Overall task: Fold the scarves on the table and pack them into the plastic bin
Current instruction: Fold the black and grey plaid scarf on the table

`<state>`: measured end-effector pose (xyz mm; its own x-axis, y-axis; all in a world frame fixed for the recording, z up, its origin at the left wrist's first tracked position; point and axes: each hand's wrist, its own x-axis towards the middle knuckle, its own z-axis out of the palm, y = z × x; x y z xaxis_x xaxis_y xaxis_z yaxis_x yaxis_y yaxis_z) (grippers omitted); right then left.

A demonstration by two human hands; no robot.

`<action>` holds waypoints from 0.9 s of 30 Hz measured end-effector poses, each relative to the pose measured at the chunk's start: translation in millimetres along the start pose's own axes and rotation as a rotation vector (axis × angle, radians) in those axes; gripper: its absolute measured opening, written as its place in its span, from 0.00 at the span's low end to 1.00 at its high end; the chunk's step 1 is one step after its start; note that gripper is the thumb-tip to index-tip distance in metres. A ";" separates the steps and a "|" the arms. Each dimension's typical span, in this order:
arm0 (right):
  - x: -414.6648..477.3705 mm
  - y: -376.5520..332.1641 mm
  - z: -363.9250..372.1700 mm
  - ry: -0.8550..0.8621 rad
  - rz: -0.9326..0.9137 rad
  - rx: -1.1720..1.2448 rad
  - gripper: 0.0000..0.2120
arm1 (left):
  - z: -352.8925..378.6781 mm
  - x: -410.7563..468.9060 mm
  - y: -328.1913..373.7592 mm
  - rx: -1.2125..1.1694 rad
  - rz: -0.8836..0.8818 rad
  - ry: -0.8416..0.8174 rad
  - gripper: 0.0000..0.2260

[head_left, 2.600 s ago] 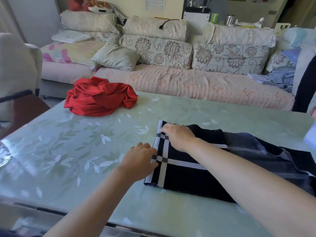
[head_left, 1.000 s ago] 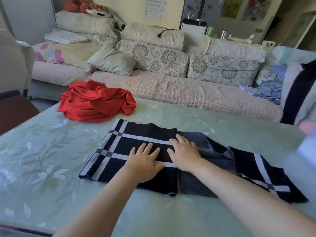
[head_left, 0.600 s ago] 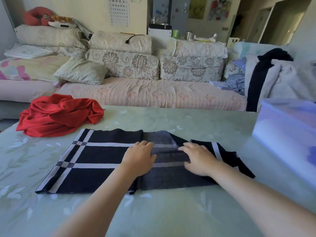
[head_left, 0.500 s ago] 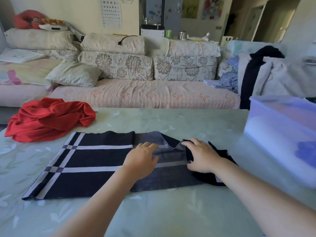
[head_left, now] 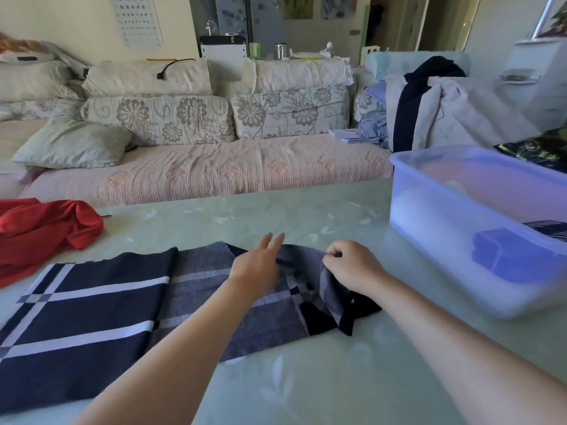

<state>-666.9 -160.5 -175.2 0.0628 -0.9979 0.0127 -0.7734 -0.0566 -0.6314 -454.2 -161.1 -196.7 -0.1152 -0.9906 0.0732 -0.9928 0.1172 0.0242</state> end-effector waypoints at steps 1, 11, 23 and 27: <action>5.5 3.0 -2.0 0.039 0.023 0.067 0.06 | -1.2 11.0 1.7 0.015 -0.016 -0.024 0.31; 44.9 37.9 -41.3 0.425 0.240 0.582 0.09 | -35.0 84.8 29.1 -0.526 -0.155 0.282 0.10; 23.4 55.1 -31.9 0.046 -0.150 -0.001 0.18 | 13.2 58.6 64.9 -0.388 0.094 0.009 0.20; 14.5 50.7 -33.3 -0.019 -0.296 -0.255 0.15 | 26.7 20.4 71.0 -0.336 0.240 0.067 0.13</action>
<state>-726.3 -178.9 -181.2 0.3163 -0.9367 0.1499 -0.8518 -0.3500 -0.3897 -527.9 -174.8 -220.1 -0.3285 -0.9271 0.1807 -0.8708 0.3713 0.3221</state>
